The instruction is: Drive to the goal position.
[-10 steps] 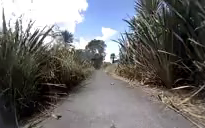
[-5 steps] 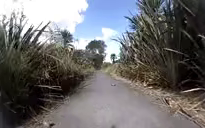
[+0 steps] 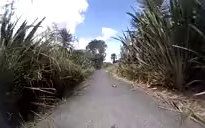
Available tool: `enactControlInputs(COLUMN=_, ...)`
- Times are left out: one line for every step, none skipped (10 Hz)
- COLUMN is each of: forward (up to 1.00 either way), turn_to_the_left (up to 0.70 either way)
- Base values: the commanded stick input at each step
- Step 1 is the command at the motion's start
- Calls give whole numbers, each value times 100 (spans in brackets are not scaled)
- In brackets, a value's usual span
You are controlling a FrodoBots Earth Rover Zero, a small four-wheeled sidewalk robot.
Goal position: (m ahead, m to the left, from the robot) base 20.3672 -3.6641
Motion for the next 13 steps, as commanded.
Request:
enactControlInputs(forward=50, turn_to_the_left=0)
enactControlInputs(forward=50, turn_to_the_left=0)
enactControlInputs(forward=50, turn_to_the_left=0)
enactControlInputs(forward=50, turn_to_the_left=0)
enactControlInputs(forward=50, turn_to_the_left=0)
enactControlInputs(forward=50, turn_to_the_left=0)
enactControlInputs(forward=50, turn_to_the_left=0)
enactControlInputs(forward=50, turn_to_the_left=0)
enactControlInputs(forward=50, turn_to_the_left=0)
enactControlInputs(forward=50, turn_to_the_left=0)
enactControlInputs(forward=50, turn_to_the_left=0)
enactControlInputs(forward=50, turn_to_the_left=0)
enactControlInputs(forward=50, turn_to_the_left=0)
